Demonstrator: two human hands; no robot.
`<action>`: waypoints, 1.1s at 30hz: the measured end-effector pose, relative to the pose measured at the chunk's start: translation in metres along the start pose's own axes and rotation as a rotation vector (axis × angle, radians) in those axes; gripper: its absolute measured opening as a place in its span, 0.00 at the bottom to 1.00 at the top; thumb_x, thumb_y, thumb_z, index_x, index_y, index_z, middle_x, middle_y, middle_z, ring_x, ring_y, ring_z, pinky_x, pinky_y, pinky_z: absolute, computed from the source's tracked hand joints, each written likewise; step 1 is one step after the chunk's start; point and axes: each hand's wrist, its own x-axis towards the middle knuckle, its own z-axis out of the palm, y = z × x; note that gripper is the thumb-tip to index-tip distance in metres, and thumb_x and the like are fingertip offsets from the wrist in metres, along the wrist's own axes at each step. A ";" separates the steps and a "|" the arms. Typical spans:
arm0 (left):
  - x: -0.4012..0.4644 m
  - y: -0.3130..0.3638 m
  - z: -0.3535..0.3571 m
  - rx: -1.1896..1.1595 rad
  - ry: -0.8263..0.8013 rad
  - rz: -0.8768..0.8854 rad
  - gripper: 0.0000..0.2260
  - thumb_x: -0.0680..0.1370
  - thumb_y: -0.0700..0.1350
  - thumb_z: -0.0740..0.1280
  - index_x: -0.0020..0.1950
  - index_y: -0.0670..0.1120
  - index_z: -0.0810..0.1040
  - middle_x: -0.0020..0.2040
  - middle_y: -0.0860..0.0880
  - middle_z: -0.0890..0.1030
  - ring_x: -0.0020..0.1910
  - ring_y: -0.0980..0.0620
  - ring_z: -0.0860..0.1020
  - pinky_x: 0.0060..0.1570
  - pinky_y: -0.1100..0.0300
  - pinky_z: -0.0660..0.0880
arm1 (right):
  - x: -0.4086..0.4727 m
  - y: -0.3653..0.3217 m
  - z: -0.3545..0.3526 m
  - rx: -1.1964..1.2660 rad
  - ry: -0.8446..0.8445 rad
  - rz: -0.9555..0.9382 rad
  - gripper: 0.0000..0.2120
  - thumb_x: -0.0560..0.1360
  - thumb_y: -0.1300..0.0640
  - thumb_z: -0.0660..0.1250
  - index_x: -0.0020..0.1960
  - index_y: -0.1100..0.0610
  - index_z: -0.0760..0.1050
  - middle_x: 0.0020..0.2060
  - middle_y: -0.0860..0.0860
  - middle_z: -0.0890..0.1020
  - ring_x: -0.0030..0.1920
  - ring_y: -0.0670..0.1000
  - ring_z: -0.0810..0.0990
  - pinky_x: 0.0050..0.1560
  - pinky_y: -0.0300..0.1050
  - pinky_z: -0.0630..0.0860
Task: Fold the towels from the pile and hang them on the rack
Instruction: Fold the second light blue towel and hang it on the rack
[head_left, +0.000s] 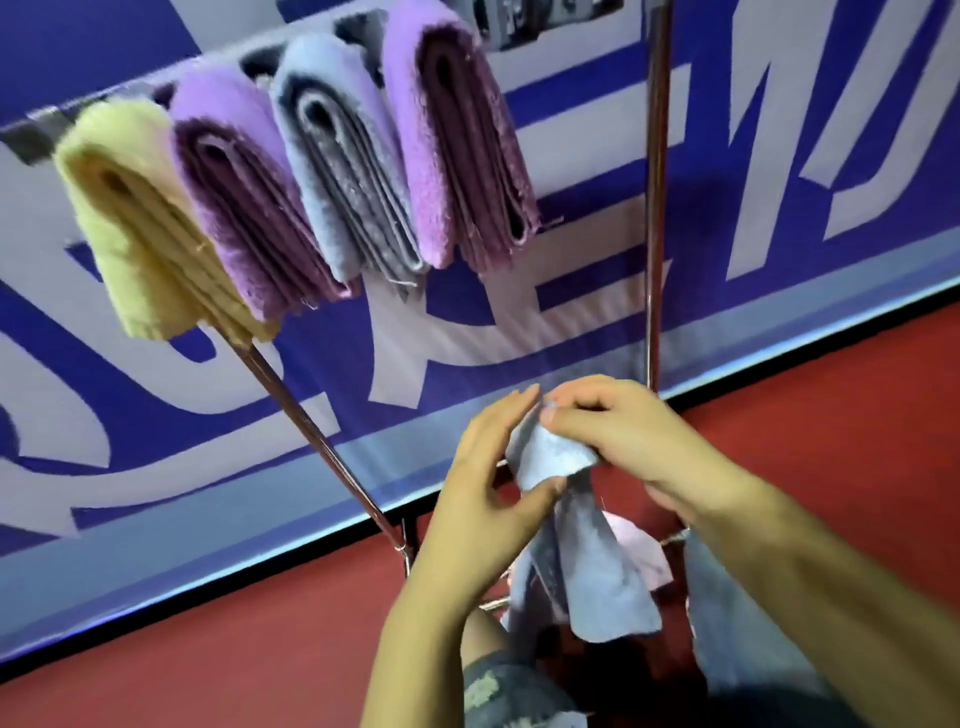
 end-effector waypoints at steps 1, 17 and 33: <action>0.000 0.012 -0.008 0.025 0.011 0.057 0.32 0.74 0.38 0.71 0.67 0.68 0.66 0.66 0.69 0.68 0.67 0.63 0.69 0.60 0.68 0.70 | -0.001 -0.017 -0.005 0.024 -0.029 -0.035 0.11 0.72 0.59 0.68 0.43 0.70 0.76 0.47 0.69 0.78 0.41 0.57 0.77 0.47 0.50 0.73; 0.022 0.116 -0.064 0.128 0.355 0.524 0.17 0.70 0.29 0.65 0.50 0.47 0.83 0.50 0.55 0.83 0.53 0.57 0.80 0.53 0.62 0.74 | -0.007 -0.138 -0.048 0.338 -0.446 -0.095 0.09 0.70 0.53 0.65 0.46 0.57 0.74 0.37 0.53 0.76 0.38 0.48 0.75 0.39 0.37 0.77; 0.040 0.135 -0.082 0.286 0.493 0.186 0.07 0.73 0.43 0.69 0.36 0.42 0.78 0.29 0.46 0.72 0.29 0.57 0.65 0.30 0.62 0.64 | -0.004 -0.115 -0.040 -0.122 -0.254 -0.403 0.05 0.72 0.60 0.66 0.46 0.53 0.75 0.38 0.54 0.81 0.38 0.48 0.75 0.41 0.48 0.74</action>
